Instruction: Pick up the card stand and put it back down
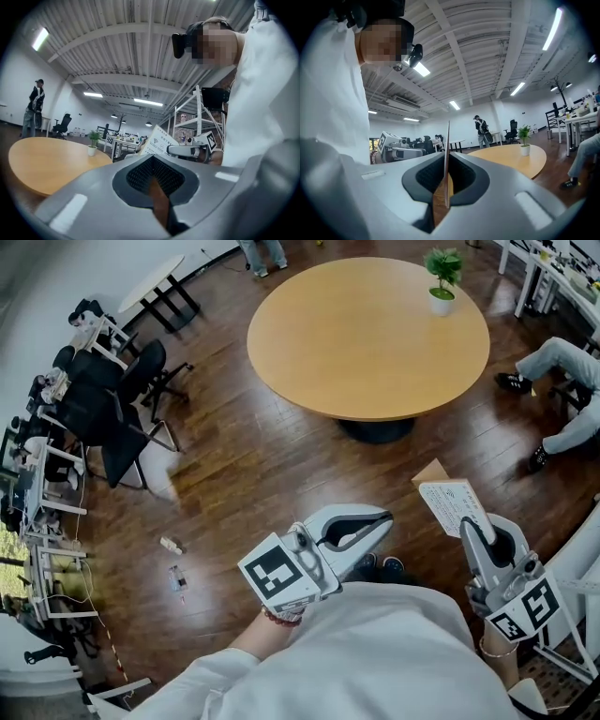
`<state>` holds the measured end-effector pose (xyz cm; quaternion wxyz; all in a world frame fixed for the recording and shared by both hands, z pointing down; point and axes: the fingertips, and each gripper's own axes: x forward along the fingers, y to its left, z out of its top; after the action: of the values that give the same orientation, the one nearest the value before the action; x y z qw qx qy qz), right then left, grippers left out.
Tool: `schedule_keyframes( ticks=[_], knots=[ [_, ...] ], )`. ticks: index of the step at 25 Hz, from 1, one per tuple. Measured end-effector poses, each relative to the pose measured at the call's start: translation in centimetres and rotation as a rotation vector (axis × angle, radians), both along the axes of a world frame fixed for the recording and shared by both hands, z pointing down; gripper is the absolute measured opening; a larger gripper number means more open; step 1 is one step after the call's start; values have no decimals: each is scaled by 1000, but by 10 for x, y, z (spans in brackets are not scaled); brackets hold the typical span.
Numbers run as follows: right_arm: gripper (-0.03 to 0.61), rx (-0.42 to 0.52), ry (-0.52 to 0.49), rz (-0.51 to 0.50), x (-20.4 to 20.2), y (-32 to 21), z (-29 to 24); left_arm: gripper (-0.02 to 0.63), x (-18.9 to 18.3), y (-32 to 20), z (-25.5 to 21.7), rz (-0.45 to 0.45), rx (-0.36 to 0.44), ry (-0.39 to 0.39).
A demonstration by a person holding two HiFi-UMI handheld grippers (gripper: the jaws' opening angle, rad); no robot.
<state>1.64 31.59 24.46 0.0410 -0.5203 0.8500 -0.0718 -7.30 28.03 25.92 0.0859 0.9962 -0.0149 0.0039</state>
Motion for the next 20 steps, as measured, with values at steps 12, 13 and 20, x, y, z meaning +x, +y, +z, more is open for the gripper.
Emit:
schedule_keyframes(
  ticks=[12,13,20],
  knots=[
    [18,20,-42,-44,67,-25,21,-3,2,-78,18,-313,-122,-3],
    [18,14,-51,-36,69,-29,28,-3,2,-84,23,-334,-141,-7],
    [18,-43,-10,10,89,-50,47,-3,6,-118,35,-331,-136,-29]
  ],
)
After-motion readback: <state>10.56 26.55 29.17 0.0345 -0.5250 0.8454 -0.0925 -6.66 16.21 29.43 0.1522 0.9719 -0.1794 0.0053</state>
